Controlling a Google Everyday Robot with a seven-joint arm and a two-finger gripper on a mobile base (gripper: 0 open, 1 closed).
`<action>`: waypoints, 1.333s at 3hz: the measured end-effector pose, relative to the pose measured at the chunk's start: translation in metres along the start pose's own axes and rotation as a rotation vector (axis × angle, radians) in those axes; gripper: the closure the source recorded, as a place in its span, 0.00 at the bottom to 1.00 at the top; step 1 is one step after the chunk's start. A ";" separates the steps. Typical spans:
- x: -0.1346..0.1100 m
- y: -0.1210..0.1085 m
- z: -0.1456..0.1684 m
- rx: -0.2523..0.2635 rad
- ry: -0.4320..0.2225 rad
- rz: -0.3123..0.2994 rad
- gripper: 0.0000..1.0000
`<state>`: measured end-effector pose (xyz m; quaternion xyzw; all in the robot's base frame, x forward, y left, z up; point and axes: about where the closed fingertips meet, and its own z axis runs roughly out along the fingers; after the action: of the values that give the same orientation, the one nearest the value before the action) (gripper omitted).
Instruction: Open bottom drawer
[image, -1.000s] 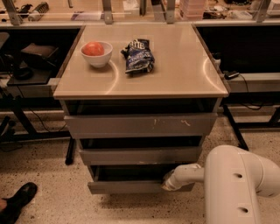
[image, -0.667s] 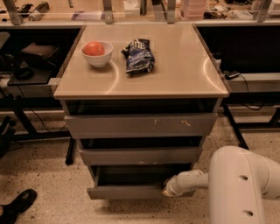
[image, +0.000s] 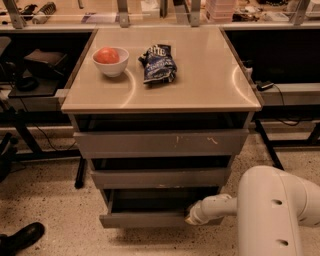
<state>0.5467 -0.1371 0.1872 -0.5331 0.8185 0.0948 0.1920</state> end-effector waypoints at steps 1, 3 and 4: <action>0.005 0.018 0.003 -0.022 -0.010 -0.027 1.00; 0.009 0.023 -0.001 -0.023 -0.016 -0.029 1.00; 0.016 0.034 -0.004 -0.027 -0.029 -0.032 1.00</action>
Offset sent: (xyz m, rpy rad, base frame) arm -0.2665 -0.0295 -0.0577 0.1915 -0.0628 0.1707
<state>0.5093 -0.1375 0.1823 -0.5470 0.8057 0.1105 0.1984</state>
